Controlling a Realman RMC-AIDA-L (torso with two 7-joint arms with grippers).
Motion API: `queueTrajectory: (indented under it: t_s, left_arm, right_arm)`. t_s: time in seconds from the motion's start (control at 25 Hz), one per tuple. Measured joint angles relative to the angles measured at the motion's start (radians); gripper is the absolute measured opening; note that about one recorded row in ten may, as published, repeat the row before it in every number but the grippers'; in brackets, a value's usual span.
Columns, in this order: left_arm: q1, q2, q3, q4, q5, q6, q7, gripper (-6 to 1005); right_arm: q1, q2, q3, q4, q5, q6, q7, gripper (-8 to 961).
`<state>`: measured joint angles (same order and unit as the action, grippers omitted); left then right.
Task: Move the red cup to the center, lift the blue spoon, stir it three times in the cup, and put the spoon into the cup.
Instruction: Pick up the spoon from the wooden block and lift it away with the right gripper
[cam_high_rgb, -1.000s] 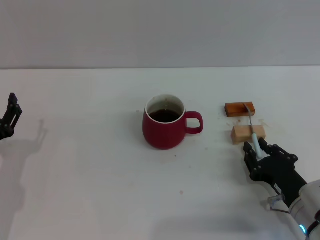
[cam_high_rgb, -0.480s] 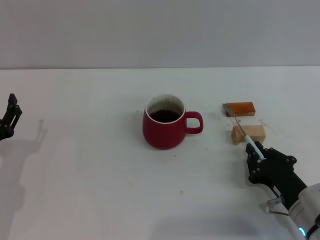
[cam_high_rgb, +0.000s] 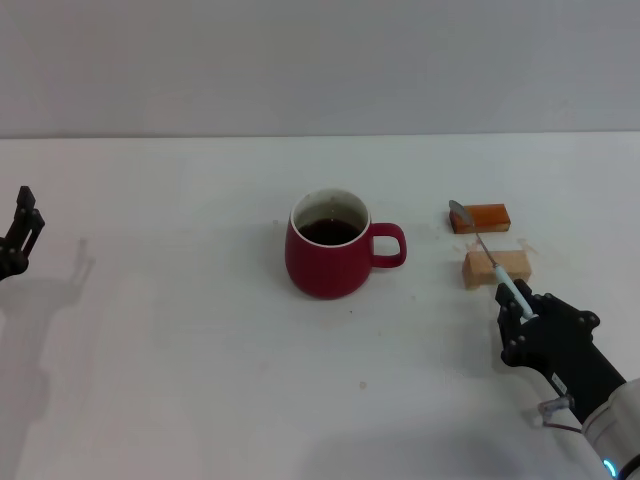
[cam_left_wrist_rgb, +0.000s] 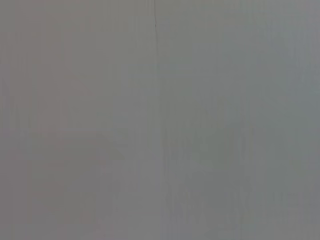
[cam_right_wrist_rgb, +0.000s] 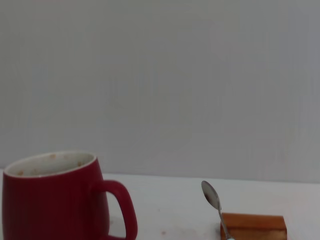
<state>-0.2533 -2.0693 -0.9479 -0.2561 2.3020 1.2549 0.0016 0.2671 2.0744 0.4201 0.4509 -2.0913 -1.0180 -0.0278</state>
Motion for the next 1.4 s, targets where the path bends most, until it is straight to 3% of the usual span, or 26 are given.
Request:
queueTrajectory:
  t_s: [0.28, 0.44, 0.48, 0.52, 0.8, 0.92, 1.08, 1.28, 1.4]
  left_arm:
    - [0.009, 0.000, -0.004, -0.001, -0.001, 0.004, 0.000, 845]
    - [0.014, 0.001, -0.007, 0.000, -0.001, 0.013, 0.000, 845]
    - [0.014, 0.001, -0.007, 0.001, -0.001, 0.013, 0.000, 845]
    - [0.014, 0.001, -0.007, 0.002, -0.001, 0.013, 0.000, 845]
    - [0.014, 0.002, -0.008, 0.006, -0.001, 0.021, 0.004, 845]
    - [0.014, 0.003, -0.008, 0.008, 0.000, 0.023, 0.008, 845]
    - [0.013, 0.003, -0.008, 0.017, 0.000, 0.016, 0.009, 845]
    - [0.006, 0.003, -0.008, 0.026, -0.001, 0.009, 0.006, 845]
    - [0.003, 0.003, -0.008, 0.026, -0.001, 0.009, 0.004, 845]
  right_arm:
    - [-0.015, -0.023, 0.009, 0.074, -0.001, -0.007, -0.051, 125]
    - [-0.043, -0.078, 0.013, 0.204, -0.001, -0.001, -0.090, 125]
    - [-0.058, -0.106, 0.018, 0.267, 0.001, 0.000, -0.117, 126]
    - [-0.058, -0.106, 0.018, 0.267, 0.001, 0.000, -0.117, 126]
    - [-0.110, -0.199, 0.060, 0.477, 0.000, 0.055, -0.213, 126]
    - [-0.135, -0.234, 0.105, 0.589, 0.000, 0.125, -0.274, 125]
    - [-0.151, -0.264, 0.190, 0.735, -0.001, 0.268, -0.361, 125]
    - [-0.187, -0.264, 0.315, 0.890, -0.001, 0.444, -0.466, 126]
    - [-0.225, -0.221, 0.430, 0.993, -0.002, 0.603, -0.574, 126]
